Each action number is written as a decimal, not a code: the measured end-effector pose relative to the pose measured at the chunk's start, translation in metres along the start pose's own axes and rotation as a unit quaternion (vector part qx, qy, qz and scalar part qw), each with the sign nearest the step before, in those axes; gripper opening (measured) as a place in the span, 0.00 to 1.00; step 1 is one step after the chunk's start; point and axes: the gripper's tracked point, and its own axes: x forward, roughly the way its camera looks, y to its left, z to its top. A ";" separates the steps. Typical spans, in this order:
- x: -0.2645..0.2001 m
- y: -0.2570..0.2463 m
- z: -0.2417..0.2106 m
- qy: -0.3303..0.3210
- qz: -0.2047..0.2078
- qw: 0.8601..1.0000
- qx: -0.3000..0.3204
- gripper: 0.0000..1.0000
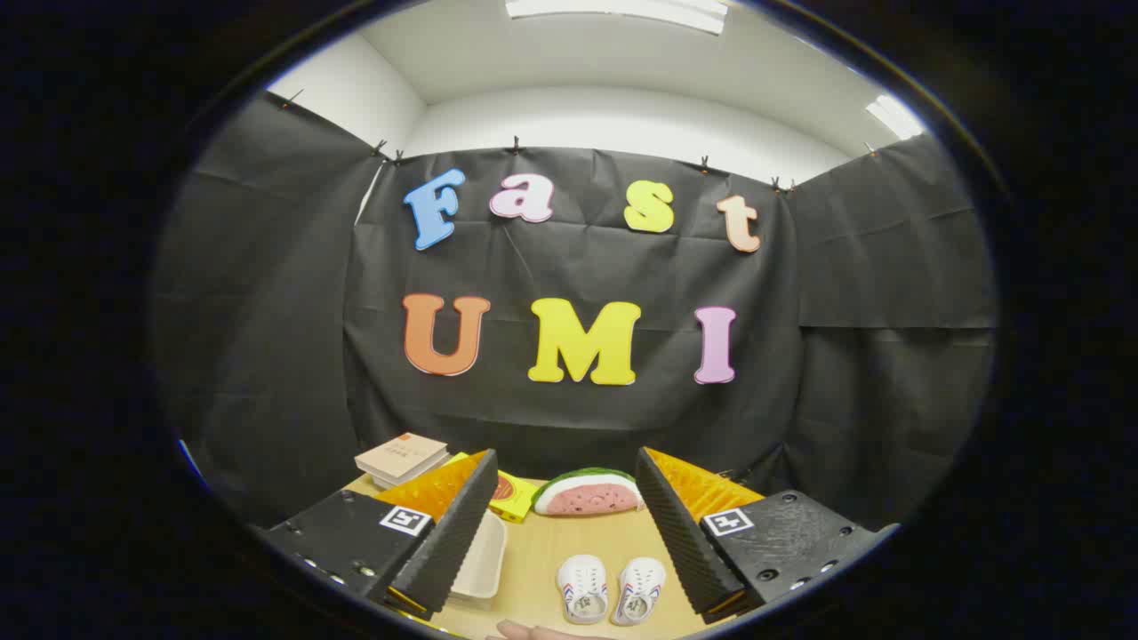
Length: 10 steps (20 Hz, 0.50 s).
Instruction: Open the storage box then place both shoes into the box .Put the left shoe in first, then the right shoe, with the right side of both shoes facing outward in a uniform manner.
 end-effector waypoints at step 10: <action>0.006 -0.026 -0.015 0.004 -0.010 1.000 -0.001 0.95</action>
